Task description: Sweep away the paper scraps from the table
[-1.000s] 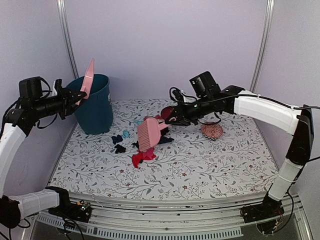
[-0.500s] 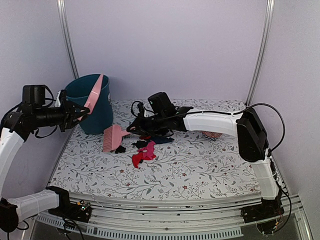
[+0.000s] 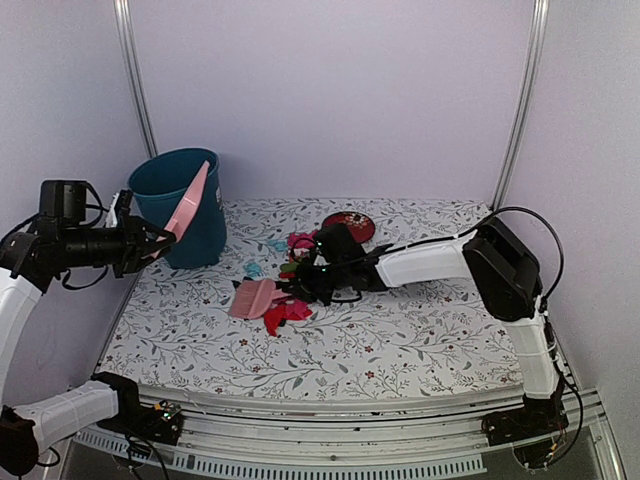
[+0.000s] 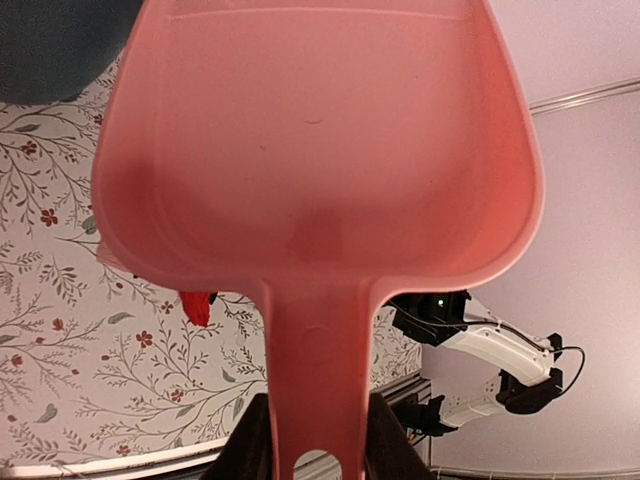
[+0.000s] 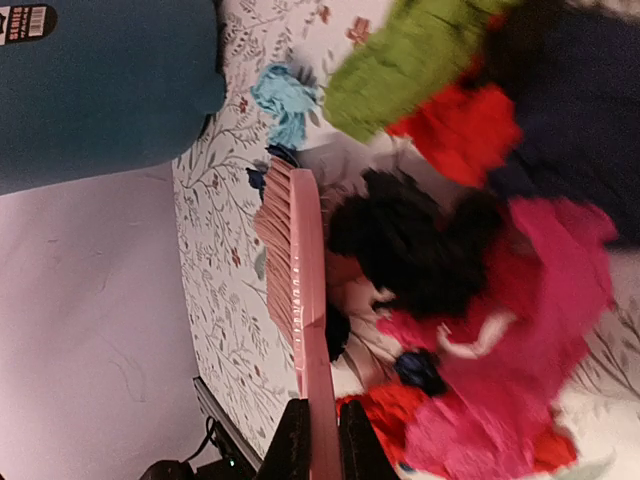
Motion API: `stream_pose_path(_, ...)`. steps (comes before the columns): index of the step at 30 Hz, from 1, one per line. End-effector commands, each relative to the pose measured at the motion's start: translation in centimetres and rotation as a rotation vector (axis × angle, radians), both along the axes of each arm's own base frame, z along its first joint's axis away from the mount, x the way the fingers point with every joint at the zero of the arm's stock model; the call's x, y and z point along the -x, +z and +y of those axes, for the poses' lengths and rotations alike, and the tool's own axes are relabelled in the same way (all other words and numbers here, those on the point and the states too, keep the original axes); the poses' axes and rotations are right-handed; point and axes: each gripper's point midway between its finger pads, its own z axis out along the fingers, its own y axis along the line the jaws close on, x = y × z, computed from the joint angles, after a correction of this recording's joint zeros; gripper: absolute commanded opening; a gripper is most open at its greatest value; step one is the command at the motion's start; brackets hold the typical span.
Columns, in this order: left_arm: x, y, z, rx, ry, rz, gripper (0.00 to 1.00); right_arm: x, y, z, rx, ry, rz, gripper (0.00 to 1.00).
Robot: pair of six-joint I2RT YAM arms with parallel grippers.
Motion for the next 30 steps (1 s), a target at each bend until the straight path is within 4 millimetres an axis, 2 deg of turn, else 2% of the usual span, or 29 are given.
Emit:
stream_pose_path(1, 0.0, -1.7, -0.6, -0.011, -0.042, 0.008, 0.05, 2.8, 2.2, -6.4, 0.048, -0.072, 0.062, 0.01)
stream_pose_path(7, -0.3, -4.4, -1.0, -0.04, -0.061, 0.038, 0.05, 7.5, 1.1, -17.2, 0.211, -0.113, 0.11, 0.01)
stream_pose_path(9, -0.2, -5.1, -1.5, -0.056, -0.079, 0.05, 0.05, 8.1, 1.7, -20.4, 0.241, -0.132, 0.092, 0.01)
stream_pose_path(11, 0.1, -5.5, -2.2, -0.079, -0.109, 0.056, 0.05, 8.1, 3.9, -21.7, 0.221, -0.106, 0.017, 0.01)
stream_pose_path(15, 0.4, -5.3, -2.3, -0.148, -0.111, 0.053, 0.05, 7.6, 12.0, -19.0, 0.092, 0.079, -0.243, 0.01)
stream_pose_path(17, 0.4, -4.9, -2.1, -0.161, -0.108, 0.048, 0.05, 6.9, 14.9, -17.5, 0.052, 0.133, -0.317, 0.01)
stream_pose_path(18, 0.4, -4.6, -2.1, -0.16, -0.107, 0.044, 0.05, 6.2, 15.6, -16.9, 0.047, 0.144, -0.347, 0.01)
stream_pose_path(21, 0.6, -3.9, -2.3, -0.144, -0.112, 0.035, 0.05, 3.2, 16.6, -14.1, 0.047, 0.144, -0.386, 0.01)
stream_pose_path(26, 1.2, -3.8, -2.3, -0.143, -0.119, 0.043, 0.05, -2.0, 18.0, -8.9, -0.04, 0.114, -0.409, 0.01)
stream_pose_path(29, 1.4, -3.7, -2.2, -0.152, -0.12, 0.045, 0.05, -4.5, 16.9, -5.7, -0.095, 0.094, -0.37, 0.01)
stream_pose_path(30, 1.5, -3.7, -2.1, -0.157, -0.12, 0.045, 0.05, -5.3, 15.6, -4.6, -0.101, 0.089, -0.354, 0.01)
